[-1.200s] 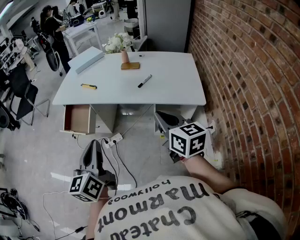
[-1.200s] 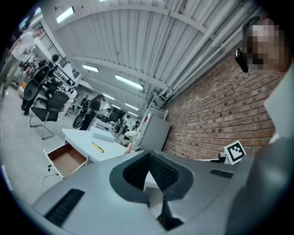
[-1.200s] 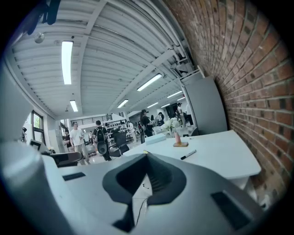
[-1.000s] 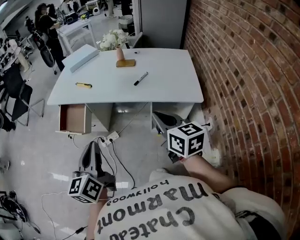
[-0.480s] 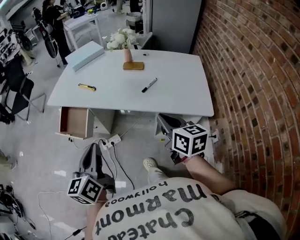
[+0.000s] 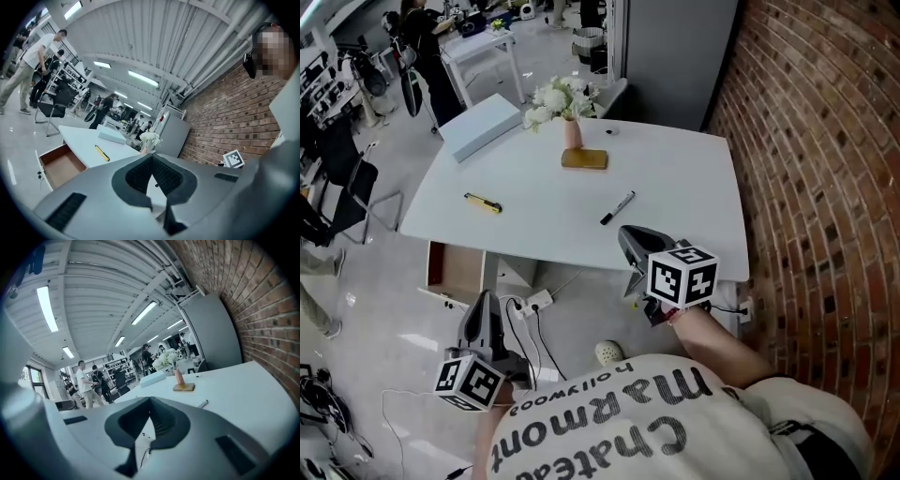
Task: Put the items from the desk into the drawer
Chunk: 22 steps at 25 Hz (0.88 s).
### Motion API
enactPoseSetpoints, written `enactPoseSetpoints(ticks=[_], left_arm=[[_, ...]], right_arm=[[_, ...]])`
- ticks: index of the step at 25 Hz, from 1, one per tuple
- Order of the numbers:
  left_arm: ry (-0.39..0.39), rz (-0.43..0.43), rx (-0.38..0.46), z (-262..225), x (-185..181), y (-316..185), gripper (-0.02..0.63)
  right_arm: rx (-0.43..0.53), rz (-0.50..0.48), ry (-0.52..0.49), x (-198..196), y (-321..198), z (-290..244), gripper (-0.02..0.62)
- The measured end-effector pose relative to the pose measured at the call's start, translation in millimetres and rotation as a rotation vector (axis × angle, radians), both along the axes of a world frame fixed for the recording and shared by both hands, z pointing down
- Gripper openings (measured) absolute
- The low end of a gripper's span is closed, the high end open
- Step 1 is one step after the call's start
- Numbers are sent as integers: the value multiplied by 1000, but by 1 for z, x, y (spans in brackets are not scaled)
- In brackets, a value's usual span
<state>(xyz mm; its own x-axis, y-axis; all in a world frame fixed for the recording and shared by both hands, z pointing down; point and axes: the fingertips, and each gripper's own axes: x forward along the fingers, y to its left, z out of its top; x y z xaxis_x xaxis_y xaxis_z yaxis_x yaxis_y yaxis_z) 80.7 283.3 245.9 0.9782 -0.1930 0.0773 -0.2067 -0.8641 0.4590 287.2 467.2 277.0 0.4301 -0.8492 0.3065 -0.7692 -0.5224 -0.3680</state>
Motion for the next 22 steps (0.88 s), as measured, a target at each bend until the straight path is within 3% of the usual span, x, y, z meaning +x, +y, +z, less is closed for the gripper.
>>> enactPoseSetpoints(ticks=[6, 11, 15, 18, 22], left_arm=[[-17, -37, -20, 11, 45, -19, 2], [-46, -71, -30, 25, 71, -35, 2], [-67, -73, -39, 36, 85, -39, 2], [-82, -85, -49, 41, 90, -43, 2], [-107, -116, -64, 51, 88, -48, 2]], right_arm=[[-18, 8, -40, 62, -15, 18, 3], [-12, 43, -153, 106, -24, 54, 3], [-72, 72, -237, 129, -22, 99, 3], [-121, 121, -340, 141, -19, 135, 3], [-98, 210, -521, 153, -21, 169, 41]])
